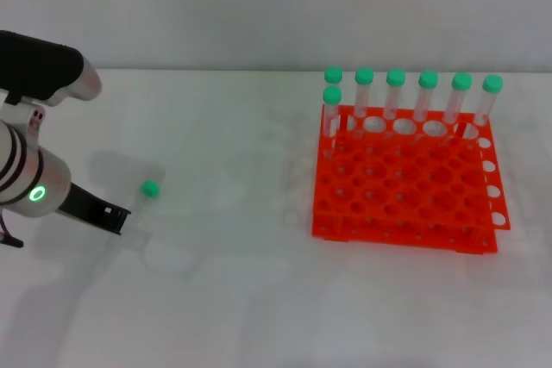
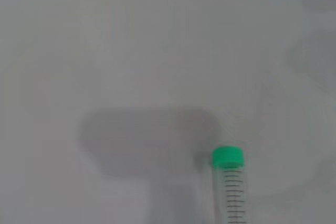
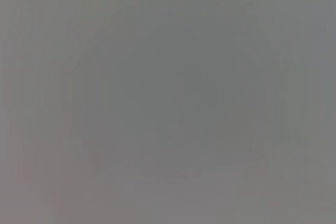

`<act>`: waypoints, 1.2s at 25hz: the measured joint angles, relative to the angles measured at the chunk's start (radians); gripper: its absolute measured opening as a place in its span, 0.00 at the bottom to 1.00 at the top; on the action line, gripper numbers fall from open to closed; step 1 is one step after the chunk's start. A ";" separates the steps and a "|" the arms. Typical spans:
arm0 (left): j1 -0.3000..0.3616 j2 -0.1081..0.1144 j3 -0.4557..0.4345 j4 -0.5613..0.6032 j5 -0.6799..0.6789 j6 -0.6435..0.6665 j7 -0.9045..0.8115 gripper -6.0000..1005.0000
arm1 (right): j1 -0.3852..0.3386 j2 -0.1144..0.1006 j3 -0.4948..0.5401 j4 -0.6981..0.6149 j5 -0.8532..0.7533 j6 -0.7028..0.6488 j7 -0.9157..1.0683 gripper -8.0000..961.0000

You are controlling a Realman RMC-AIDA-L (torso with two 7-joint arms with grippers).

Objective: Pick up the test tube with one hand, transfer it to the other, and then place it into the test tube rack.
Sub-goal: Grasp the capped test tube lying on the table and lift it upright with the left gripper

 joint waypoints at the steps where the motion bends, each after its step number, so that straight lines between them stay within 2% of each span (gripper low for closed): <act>1: 0.001 0.000 0.002 0.007 0.001 -0.001 -0.001 0.14 | -0.001 0.000 0.000 0.000 0.000 -0.002 0.000 0.92; 7: 0.004 0.000 0.012 0.034 0.001 -0.004 -0.001 0.05 | 0.002 0.000 0.000 -0.001 0.000 -0.004 0.000 0.92; 12: 0.002 -0.001 0.020 0.002 0.001 -0.004 -0.008 0.05 | 0.002 0.000 -0.002 0.000 0.001 -0.004 0.000 0.92; 23: 0.005 -0.001 0.021 -0.018 0.025 -0.029 -0.053 0.14 | 0.004 0.000 0.000 0.001 -0.001 -0.004 0.000 0.92; 26: 0.001 -0.001 0.032 -0.033 0.025 -0.057 -0.053 0.37 | 0.005 0.000 0.000 0.003 -0.002 -0.004 0.000 0.92; 30: -0.001 -0.001 0.053 -0.021 0.025 -0.062 -0.053 0.49 | 0.004 0.000 0.000 0.005 -0.001 -0.004 0.000 0.92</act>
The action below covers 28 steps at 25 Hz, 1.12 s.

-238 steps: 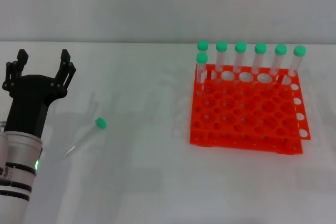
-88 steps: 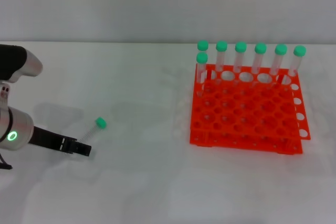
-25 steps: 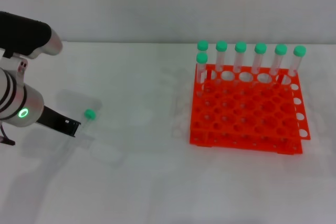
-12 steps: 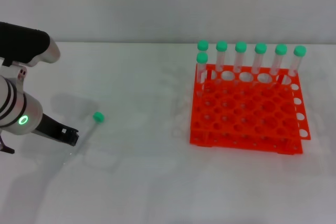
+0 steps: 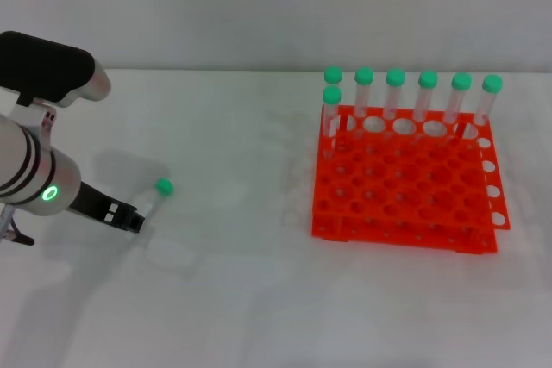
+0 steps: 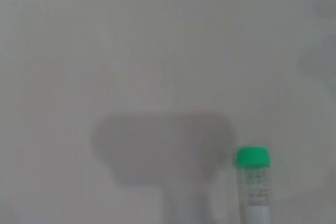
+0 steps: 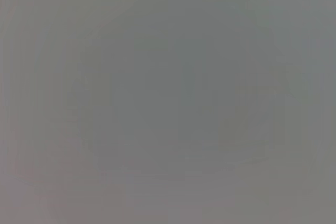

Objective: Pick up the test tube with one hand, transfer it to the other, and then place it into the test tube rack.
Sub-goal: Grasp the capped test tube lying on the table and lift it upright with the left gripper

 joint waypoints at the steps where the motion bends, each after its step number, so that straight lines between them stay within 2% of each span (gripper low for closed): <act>1: -0.001 0.000 0.000 -0.001 -0.001 -0.002 0.000 0.52 | -0.001 0.000 0.000 0.000 0.000 0.000 0.000 0.92; 7: -0.002 0.000 0.003 -0.050 -0.003 -0.032 0.001 0.52 | -0.001 0.000 -0.002 0.001 -0.001 0.001 0.000 0.92; 26: 0.006 -0.002 0.006 -0.057 0.000 -0.035 -0.001 0.50 | 0.000 0.000 -0.001 0.003 0.001 0.000 0.000 0.92; 28: 0.005 -0.001 0.005 -0.059 -0.001 -0.028 0.002 0.43 | 0.000 0.000 -0.001 0.003 0.002 0.000 0.000 0.92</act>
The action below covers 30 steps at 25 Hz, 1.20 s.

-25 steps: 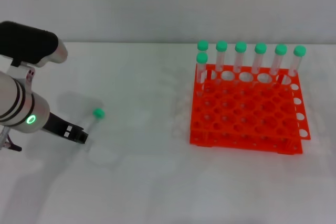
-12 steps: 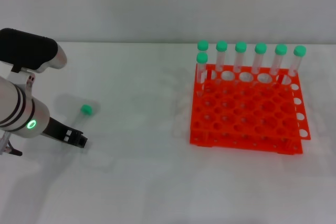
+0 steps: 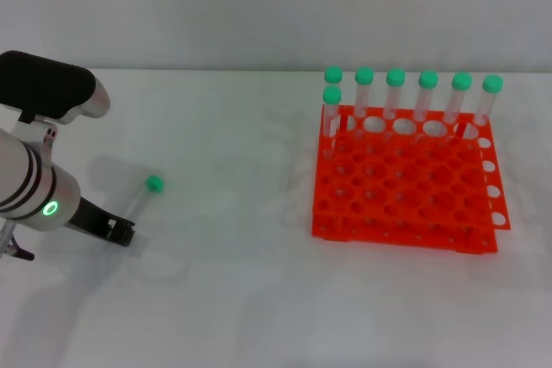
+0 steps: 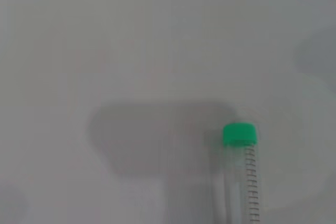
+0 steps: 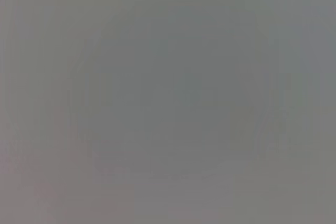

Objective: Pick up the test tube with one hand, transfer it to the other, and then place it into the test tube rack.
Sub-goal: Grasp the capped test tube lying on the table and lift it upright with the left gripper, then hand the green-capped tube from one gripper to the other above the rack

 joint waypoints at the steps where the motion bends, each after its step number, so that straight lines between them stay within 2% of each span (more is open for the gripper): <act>1: -0.001 0.000 0.000 0.000 0.000 0.004 0.000 0.40 | 0.000 0.000 0.000 0.000 0.000 0.000 0.000 0.92; 9: -0.008 0.002 0.001 0.006 0.002 0.007 -0.004 0.19 | -0.003 0.000 0.000 -0.005 0.002 0.000 0.000 0.92; 13: -0.010 0.003 0.005 0.028 0.003 0.007 -0.003 0.19 | -0.007 0.000 0.001 -0.008 0.005 0.000 0.000 0.92; 14: -0.010 0.003 0.023 0.077 0.003 0.006 -0.002 0.19 | -0.007 0.000 0.001 -0.009 0.004 0.000 0.000 0.92; 22: -0.013 0.002 0.098 0.171 0.003 -0.076 0.005 0.19 | -0.013 0.000 0.001 -0.013 0.002 -0.002 0.011 0.92; 30: -0.016 0.001 0.179 0.187 0.003 -0.192 0.006 0.19 | -0.027 -0.005 -0.009 -0.037 -0.023 -0.026 0.115 0.92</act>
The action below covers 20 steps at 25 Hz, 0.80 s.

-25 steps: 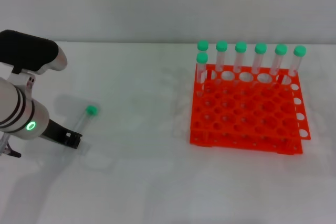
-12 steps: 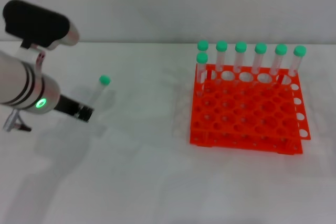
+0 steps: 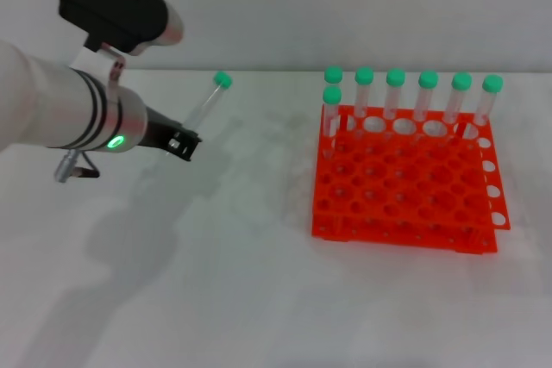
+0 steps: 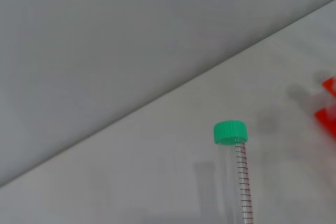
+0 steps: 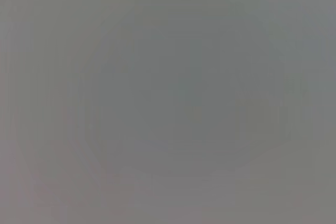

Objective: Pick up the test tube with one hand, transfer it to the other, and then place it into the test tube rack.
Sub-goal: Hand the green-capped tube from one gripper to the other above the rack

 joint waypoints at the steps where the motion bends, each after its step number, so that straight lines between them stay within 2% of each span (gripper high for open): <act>1: 0.000 0.000 0.010 0.001 0.000 -0.012 0.000 0.19 | 0.000 -0.002 0.000 0.000 -0.011 -0.003 0.018 0.92; 5: 0.008 0.000 0.033 0.010 0.000 -0.055 0.004 0.19 | -0.002 -0.006 -0.001 0.000 -0.071 -0.025 0.092 0.92; 8: 0.011 -0.001 0.061 0.011 0.001 -0.104 0.013 0.19 | -0.003 -0.022 0.000 -0.001 -0.132 -0.030 0.205 0.92; 16: 0.017 -0.002 0.137 0.005 0.000 -0.258 0.079 0.19 | 0.007 -0.109 -0.001 -0.001 -0.325 -0.030 0.624 0.92; 20: 0.023 -0.003 0.149 0.004 0.000 -0.322 0.090 0.19 | 0.013 -0.146 0.001 -0.003 -0.420 -0.037 0.780 0.92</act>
